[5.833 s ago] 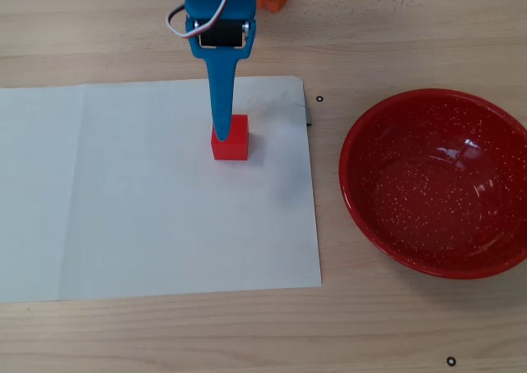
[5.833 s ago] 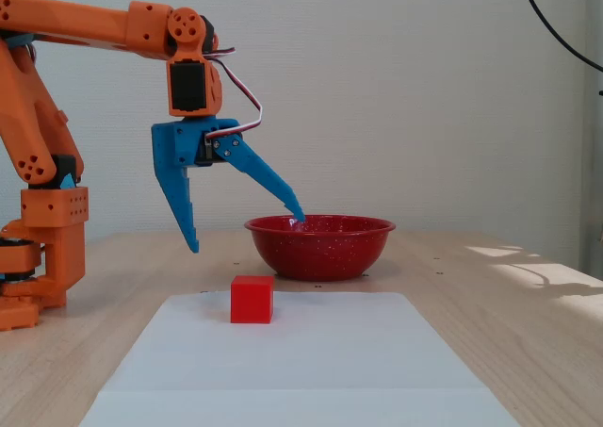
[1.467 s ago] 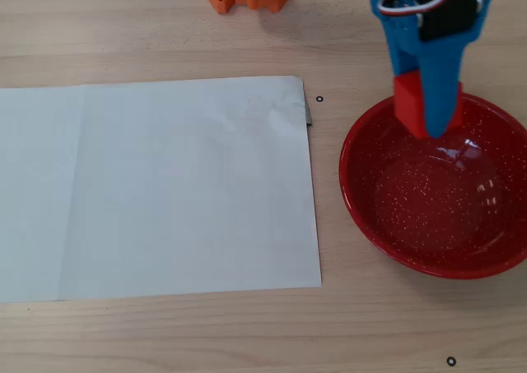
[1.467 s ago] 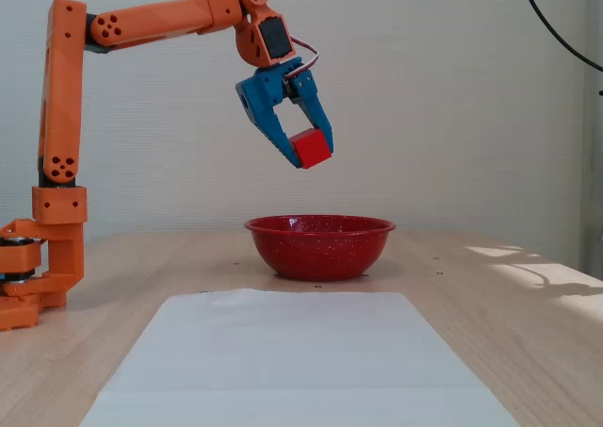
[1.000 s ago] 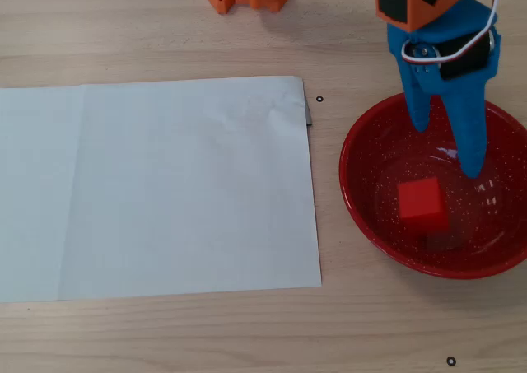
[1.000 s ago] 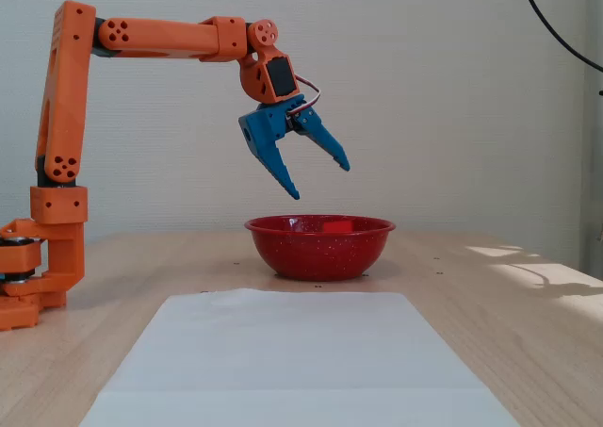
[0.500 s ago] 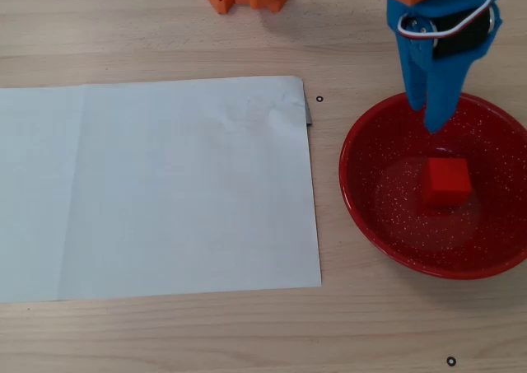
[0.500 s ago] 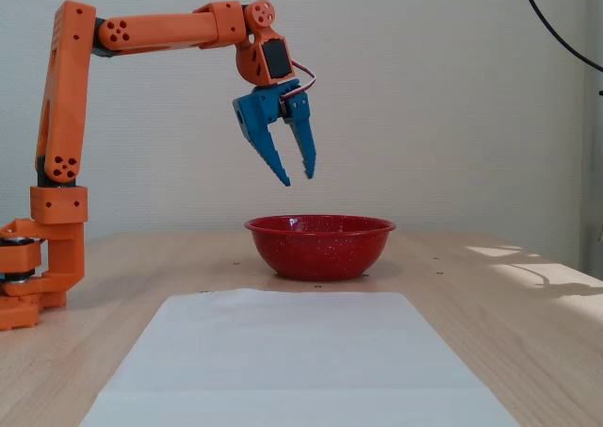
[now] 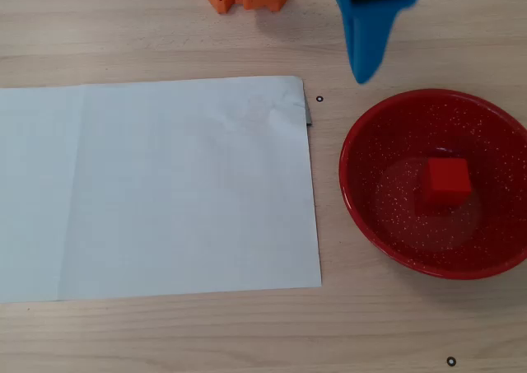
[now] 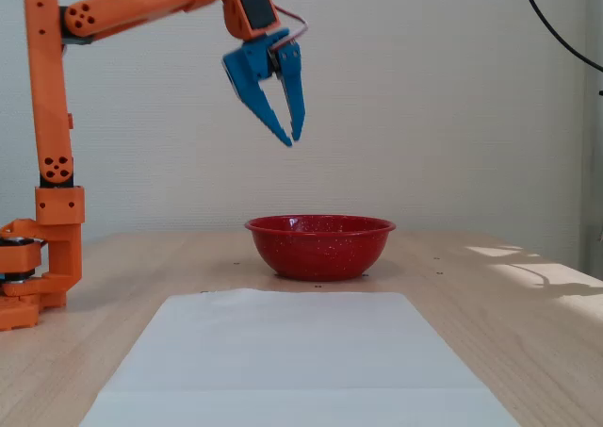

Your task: Grasp the red cube and put it in the red bowl

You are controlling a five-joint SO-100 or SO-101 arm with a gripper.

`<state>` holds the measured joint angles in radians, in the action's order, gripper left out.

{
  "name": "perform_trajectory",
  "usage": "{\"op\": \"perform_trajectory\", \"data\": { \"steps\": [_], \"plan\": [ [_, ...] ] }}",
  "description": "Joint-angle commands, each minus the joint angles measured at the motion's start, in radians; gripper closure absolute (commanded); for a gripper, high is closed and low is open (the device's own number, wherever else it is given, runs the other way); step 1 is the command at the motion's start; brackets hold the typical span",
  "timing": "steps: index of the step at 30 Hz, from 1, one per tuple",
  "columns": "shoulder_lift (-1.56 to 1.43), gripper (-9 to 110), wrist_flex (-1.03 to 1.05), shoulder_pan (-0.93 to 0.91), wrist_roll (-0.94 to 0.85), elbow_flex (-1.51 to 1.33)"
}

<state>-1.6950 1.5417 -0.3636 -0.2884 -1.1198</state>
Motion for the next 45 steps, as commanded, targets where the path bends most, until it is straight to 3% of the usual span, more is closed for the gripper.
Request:
{"op": "perform_trajectory", "data": {
  "steps": [1, 16, 33, 45],
  "plan": [
    [-0.149, 101, 0.014, 0.051, 0.034, 0.037],
    [-0.456, 101, -0.156, 0.238, 0.086, -0.316],
    [-0.95, 101, -0.857, 0.318, 0.066, -1.173],
    [-1.299, 101, -1.138, 0.311, 0.091, -1.681]
  ]
}}
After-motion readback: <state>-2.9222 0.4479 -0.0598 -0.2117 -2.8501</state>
